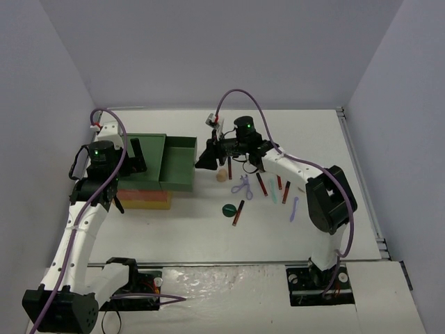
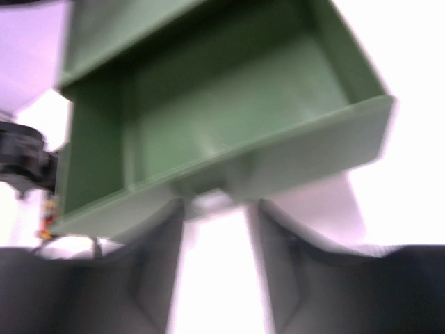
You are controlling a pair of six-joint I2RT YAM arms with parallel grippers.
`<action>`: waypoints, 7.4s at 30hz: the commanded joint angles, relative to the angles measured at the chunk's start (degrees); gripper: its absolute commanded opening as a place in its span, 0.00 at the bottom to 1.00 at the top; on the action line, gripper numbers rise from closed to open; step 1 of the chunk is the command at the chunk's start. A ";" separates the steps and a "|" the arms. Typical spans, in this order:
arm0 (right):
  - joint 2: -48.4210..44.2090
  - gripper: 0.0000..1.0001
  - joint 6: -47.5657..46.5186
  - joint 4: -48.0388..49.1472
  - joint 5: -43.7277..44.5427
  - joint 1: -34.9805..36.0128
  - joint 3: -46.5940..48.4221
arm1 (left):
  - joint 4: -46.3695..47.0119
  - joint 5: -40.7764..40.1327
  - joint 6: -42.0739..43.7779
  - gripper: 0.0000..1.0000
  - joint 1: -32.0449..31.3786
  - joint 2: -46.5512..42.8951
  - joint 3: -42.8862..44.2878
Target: Organize the makeup
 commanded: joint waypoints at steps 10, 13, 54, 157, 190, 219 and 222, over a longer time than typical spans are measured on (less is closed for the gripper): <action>-18.53 0.84 -4.94 -13.63 33.90 -3.89 -4.06 | -1.88 3.35 -0.80 0.96 0.55 -1.80 0.20; -20.30 0.84 -4.01 -18.07 52.48 -3.99 -6.20 | -1.58 3.82 -0.44 0.97 0.55 -3.05 0.38; -17.50 0.00 0.93 -17.24 57.18 -4.67 -2.71 | 3.46 -0.07 4.18 0.97 -4.54 -25.13 0.17; -2.71 0.28 5.20 -12.76 51.05 17.81 23.22 | 7.90 -2.24 4.64 0.97 -4.54 -31.05 -9.82; -30.64 0.83 22.02 -24.11 71.02 -24.74 -28.12 | 7.51 -1.41 4.29 0.97 -4.72 -30.32 -9.64; -25.86 0.00 20.45 -14.63 62.41 -27.65 -30.70 | 7.46 -1.46 4.55 0.97 -5.07 -30.00 -9.64; -29.70 0.00 17.77 -14.42 61.96 -19.62 -26.10 | 7.46 -1.46 4.64 0.97 -5.10 -29.88 -9.64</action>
